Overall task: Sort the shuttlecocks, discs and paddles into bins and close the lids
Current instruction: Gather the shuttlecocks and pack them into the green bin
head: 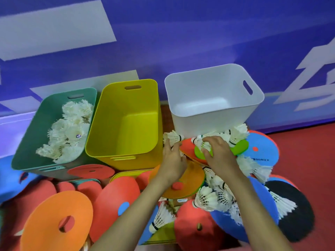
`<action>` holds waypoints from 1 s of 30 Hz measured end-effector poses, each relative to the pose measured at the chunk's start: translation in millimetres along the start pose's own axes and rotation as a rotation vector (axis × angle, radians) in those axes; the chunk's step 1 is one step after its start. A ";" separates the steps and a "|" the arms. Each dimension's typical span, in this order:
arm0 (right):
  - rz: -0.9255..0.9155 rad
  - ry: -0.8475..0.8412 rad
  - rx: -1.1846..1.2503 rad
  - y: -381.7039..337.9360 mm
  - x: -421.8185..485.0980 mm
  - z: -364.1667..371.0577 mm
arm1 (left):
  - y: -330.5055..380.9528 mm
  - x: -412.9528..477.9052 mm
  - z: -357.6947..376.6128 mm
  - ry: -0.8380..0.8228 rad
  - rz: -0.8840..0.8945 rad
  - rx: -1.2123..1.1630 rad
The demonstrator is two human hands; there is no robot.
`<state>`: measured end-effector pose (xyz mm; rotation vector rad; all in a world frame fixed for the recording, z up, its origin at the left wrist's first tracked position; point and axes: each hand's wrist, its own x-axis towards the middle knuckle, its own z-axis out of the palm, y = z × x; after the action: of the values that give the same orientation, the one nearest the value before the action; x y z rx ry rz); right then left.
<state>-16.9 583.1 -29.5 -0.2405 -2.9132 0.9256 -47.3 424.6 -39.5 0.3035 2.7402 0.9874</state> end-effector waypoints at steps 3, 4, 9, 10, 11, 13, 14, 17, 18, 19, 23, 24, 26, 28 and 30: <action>0.126 -0.138 -0.051 11.2 18.0 7.1 | -1.2 23.8 10.1 0.001 -0.163 -0.046; 0.158 -0.196 -0.072 13.6 24.2 10.4 | -2.1 30.6 11.5 -0.004 -0.211 -0.060; 0.195 -0.398 -0.061 16.6 47.4 28.9 | -7.4 55.3 15.0 0.020 -0.266 -0.067; 0.192 -0.416 -0.066 16.0 49.8 31.7 | -7.8 57.7 14.9 0.034 -0.272 -0.068; 0.190 -0.420 -0.070 15.4 51.9 34.3 | -8.3 59.5 15.2 0.045 -0.275 -0.068; 0.193 -0.398 -0.063 13.3 54.8 36.7 | -7.6 62.0 15.8 0.040 -0.276 -0.060; 0.193 -0.381 -0.055 12.2 55.5 36.8 | -6.9 62.8 16.2 0.023 -0.279 -0.056; 0.184 -0.308 -0.030 7.2 55.2 31.7 | -3.2 63.2 15.6 0.019 -0.276 -0.056; 0.175 -0.272 -0.024 5.1 54.3 28.1 | 0.4 60.5 14.2 0.032 -0.261 -0.055; 0.166 -0.231 -0.019 2.5 53.1 24.0 | 4.2 56.2 12.3 0.049 -0.232 -0.046; 0.107 -0.031 0.002 -11.5 44.3 6.4 | 15.6 30.8 -1.5 0.175 -0.006 0.044; 0.089 0.016 0.006 -15.5 41.4 2.2 | 18.4 24.3 -7.1 0.213 0.056 0.076; 0.064 0.087 0.008 -24.6 35.9 -6.6 | 25.2 13.2 -20.7 0.273 0.163 0.122; 0.053 0.128 0.006 -35.4 31.2 -16.1 | 31.8 5.1 -36.1 0.339 0.235 0.152; 0.027 0.176 0.026 -49.3 27.4 -25.7 | 35.1 -1.6 -53.7 0.436 0.298 0.168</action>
<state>-47.0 562.7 20.6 -0.3424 -2.7423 0.8967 -55.8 418.3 23.7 0.6041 3.2535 0.9905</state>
